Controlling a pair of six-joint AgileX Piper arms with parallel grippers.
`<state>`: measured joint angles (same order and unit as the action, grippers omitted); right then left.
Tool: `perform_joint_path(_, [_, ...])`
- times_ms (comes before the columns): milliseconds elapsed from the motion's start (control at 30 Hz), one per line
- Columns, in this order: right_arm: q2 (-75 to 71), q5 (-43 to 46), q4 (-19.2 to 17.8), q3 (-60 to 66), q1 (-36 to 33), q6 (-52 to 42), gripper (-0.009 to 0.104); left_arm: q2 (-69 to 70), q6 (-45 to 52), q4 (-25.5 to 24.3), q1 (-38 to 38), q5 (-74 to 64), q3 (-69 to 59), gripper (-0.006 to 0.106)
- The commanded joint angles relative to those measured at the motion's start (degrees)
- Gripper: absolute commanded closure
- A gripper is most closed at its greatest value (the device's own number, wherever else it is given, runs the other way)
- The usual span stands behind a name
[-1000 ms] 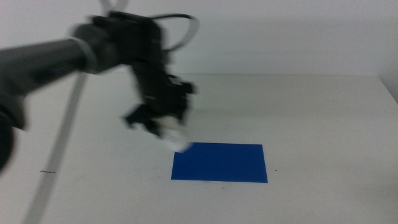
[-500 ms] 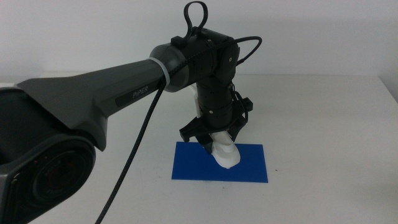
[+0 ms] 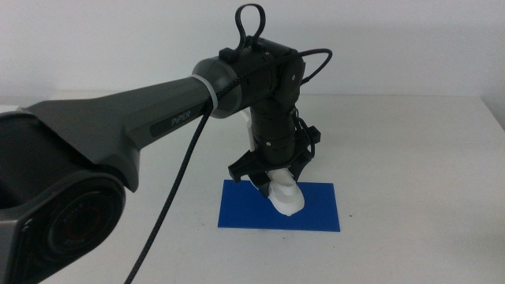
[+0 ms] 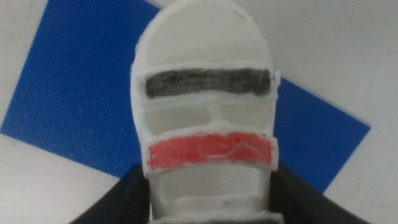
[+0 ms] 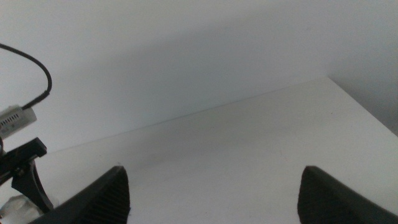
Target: Use one arm to grab the shoe from the table and place it on the mat.
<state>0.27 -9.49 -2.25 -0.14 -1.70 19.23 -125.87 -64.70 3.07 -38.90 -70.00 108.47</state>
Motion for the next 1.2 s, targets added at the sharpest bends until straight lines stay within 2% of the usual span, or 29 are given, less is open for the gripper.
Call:
perform_joint_path(0, [-0.3,0.5,-0.3,0.1,-0.1,-0.1,0.016,-0.5,-2.9,0.3,-0.2,0.0,0.2,0.102])
perform_joint_path(100, [-0.3,0.5,-0.3,0.1,-0.1,-0.1,0.016,-1.1,-14.0,-0.1,-0.2,0.0,0.2,0.102])
perform_joint_path(167, [-0.3,0.5,-0.3,0.1,-0.1,-0.1,0.016,-1.6,-26.5,-0.5,-0.2,0.0,0.2,0.102])
perform_joint_path(300, [-0.3,0.5,-0.3,0.1,-0.1,-0.1,0.016,-1.9,-44.3,0.0,-0.3,0.0,0.2,0.102])
perform_joint_path(400, [-0.3,0.5,-0.3,0.1,-0.1,-0.1,0.016,-1.9,-53.4,0.4,-0.3,0.0,0.2,0.102])
perform_joint_path(933, [-0.3,0.5,-0.3,0.1,-0.1,-0.1,0.016,-3.0,-53.8,0.4,-0.3,0.0,0.2,0.102])
perform_joint_path(1100, [-0.3,0.5,-0.3,0.1,-0.1,-0.1,0.016,-3.7,-54.3,0.9,-0.3,0.0,0.2,0.086])
perform_joint_path(1133, [-0.3,0.5,-0.3,0.1,-0.1,-0.1,0.016,-3.8,-54.3,1.0,-0.3,0.0,0.2,0.081])
perform_joint_path(1167, [-0.3,0.5,-0.3,0.1,-0.1,-0.1,0.016,-4.3,-54.3,1.1,-0.3,0.0,0.2,0.069])
